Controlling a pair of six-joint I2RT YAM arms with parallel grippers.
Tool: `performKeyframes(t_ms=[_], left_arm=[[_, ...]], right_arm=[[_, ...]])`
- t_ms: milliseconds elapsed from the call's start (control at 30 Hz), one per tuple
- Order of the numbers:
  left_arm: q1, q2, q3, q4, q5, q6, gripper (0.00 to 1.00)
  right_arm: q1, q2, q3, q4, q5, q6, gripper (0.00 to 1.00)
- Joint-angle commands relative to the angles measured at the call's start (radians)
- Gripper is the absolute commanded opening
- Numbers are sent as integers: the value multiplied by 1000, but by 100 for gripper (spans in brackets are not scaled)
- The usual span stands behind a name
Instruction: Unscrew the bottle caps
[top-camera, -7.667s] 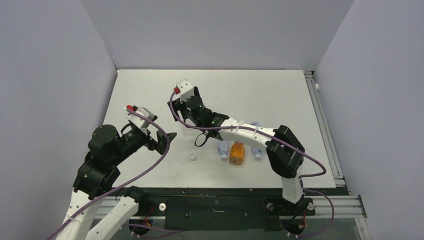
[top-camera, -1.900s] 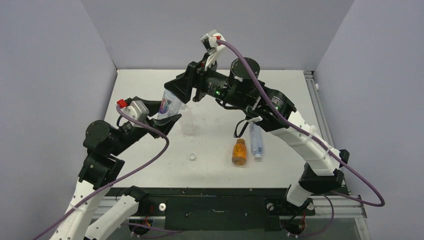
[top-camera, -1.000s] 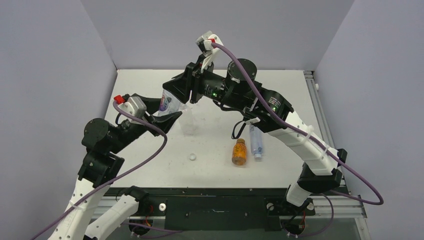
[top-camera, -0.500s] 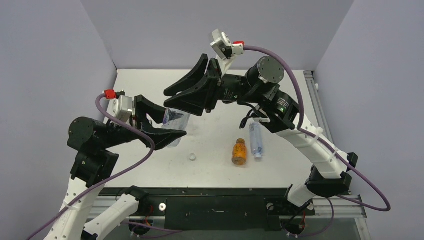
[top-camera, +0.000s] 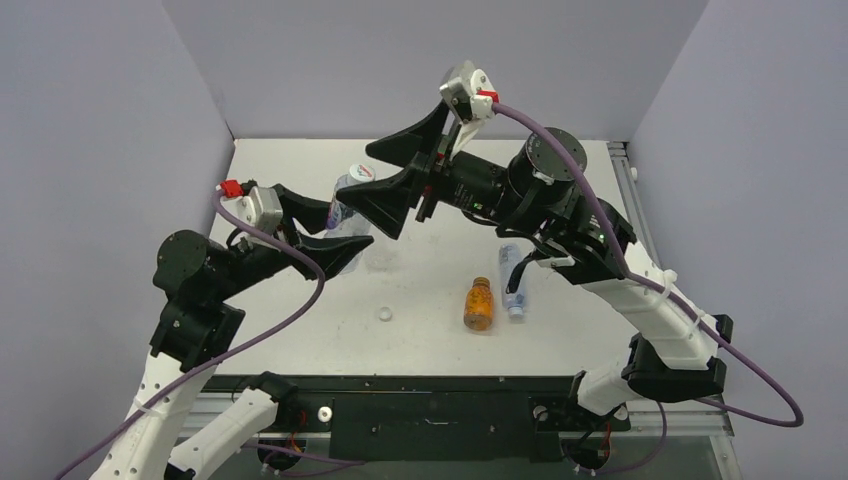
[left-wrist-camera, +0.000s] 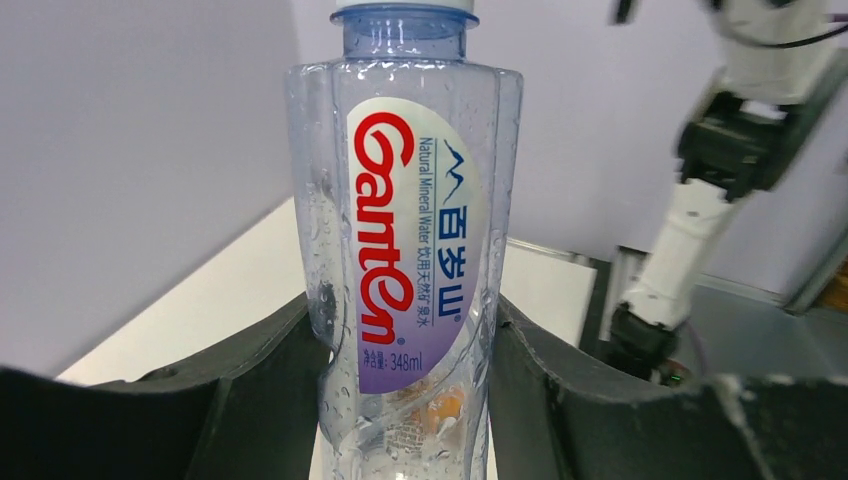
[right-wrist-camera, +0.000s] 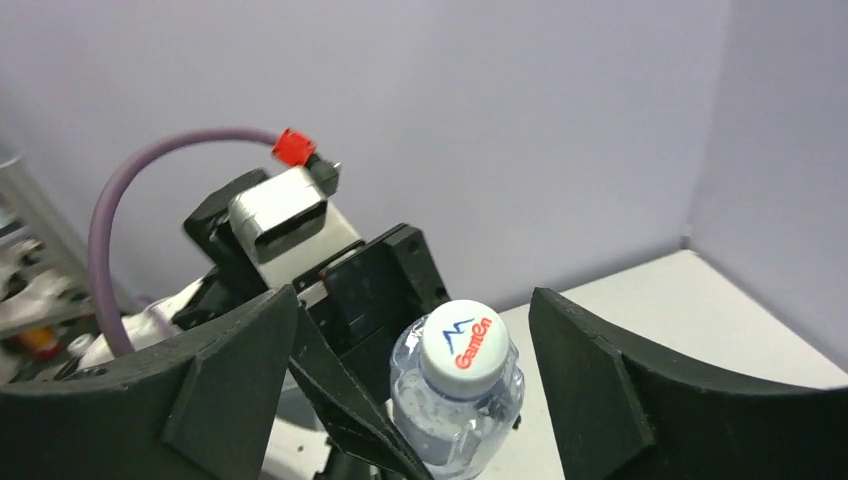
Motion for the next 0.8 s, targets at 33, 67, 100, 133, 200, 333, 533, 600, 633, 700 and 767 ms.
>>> performKeyframes(t_ms=[33,67,100,133,200,333,533,600,633,700,767], left_arm=[[3,-25,-40,-3,-312,169,0],[3,-25,-41,-4,-330,174,0],[3,-25,-45,-4,-353,181,0],[3,-25,-46,-4,-360,189,0],[3,-27,-49,-3,-361,193,0],[3,-31,-50,2,-348,191,0],[3,-38,-53,8,-333,193,0],[3,-41,-55,9,-332,194,0],[3,-42,-55,9,-331,194,0],[3,-44,-57,11,-330,193,0],[3,-46,-59,11,-324,193,0]], right_arm=[[67,8,90,-125,477,-89,81],[80,19,111,-142,500,-89,82],[84,43,134,-150,512,-85,81],[88,54,146,-168,515,-81,80],[91,88,182,-183,518,-71,76],[87,137,230,-194,503,-48,72],[56,183,269,-201,458,2,65],[44,185,265,-193,439,19,61],[41,184,264,-187,434,23,59],[38,182,258,-175,420,29,51],[37,178,247,-160,410,32,43]])
